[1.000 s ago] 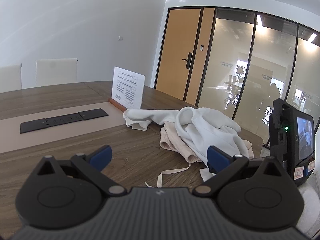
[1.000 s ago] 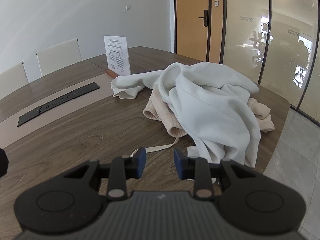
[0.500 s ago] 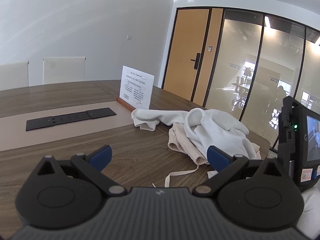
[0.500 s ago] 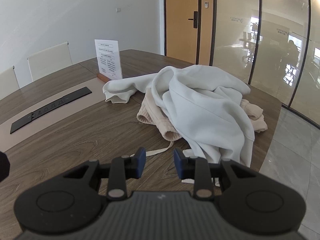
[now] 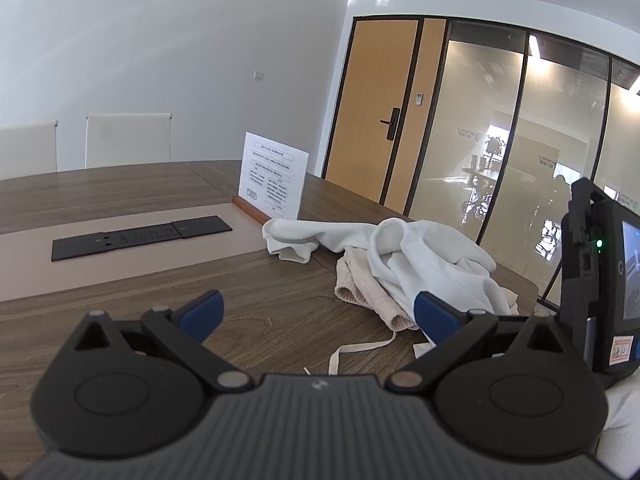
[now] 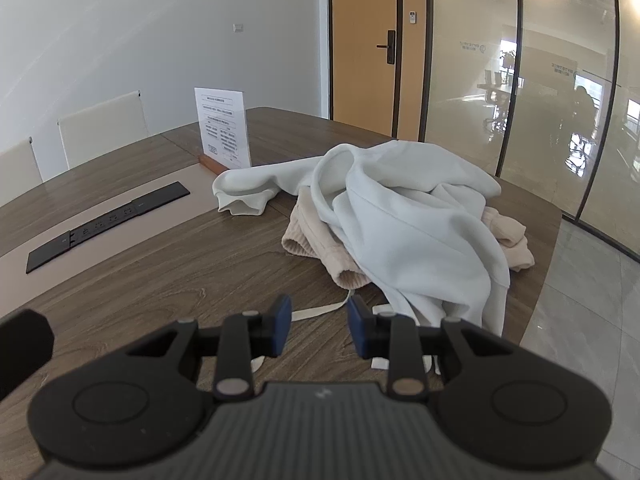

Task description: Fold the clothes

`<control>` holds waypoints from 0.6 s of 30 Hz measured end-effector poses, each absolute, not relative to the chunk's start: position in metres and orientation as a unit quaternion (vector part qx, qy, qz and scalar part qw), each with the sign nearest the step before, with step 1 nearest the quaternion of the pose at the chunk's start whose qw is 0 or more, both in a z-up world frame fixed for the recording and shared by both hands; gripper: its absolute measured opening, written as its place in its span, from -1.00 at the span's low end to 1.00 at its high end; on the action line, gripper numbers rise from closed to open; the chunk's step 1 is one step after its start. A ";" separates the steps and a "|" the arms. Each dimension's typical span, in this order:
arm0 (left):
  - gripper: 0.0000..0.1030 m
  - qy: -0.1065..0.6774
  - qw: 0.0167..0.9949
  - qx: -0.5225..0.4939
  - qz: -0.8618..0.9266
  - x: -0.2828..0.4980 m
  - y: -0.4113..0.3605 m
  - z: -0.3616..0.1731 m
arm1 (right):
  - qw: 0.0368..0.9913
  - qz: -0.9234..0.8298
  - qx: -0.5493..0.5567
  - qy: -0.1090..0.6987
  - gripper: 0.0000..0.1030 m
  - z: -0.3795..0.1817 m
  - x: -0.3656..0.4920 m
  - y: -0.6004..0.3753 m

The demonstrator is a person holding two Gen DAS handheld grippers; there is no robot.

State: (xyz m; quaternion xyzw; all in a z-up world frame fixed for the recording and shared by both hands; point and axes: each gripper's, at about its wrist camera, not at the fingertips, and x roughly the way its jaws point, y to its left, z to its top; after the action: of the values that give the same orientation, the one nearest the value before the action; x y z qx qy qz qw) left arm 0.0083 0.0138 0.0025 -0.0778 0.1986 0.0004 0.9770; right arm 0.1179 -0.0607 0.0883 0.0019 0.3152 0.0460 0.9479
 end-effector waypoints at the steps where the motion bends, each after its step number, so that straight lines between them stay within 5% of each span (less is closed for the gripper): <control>1: 0.99 0.201 0.977 -0.077 -0.002 0.009 0.013 0.002 | 0.948 0.046 0.003 0.314 -0.30 0.089 0.117 -0.061; 18: 0.99 0.222 0.972 -0.077 0.006 0.022 0.011 -0.012 | 0.946 0.063 0.032 0.317 -0.29 0.084 0.121 -0.078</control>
State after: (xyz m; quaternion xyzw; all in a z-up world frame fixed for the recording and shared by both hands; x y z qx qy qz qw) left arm 0.0224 0.0109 -0.0125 -0.0769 0.2218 0.0061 0.9720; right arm 0.1211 -0.0776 0.0839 0.0324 0.3167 0.0634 0.9458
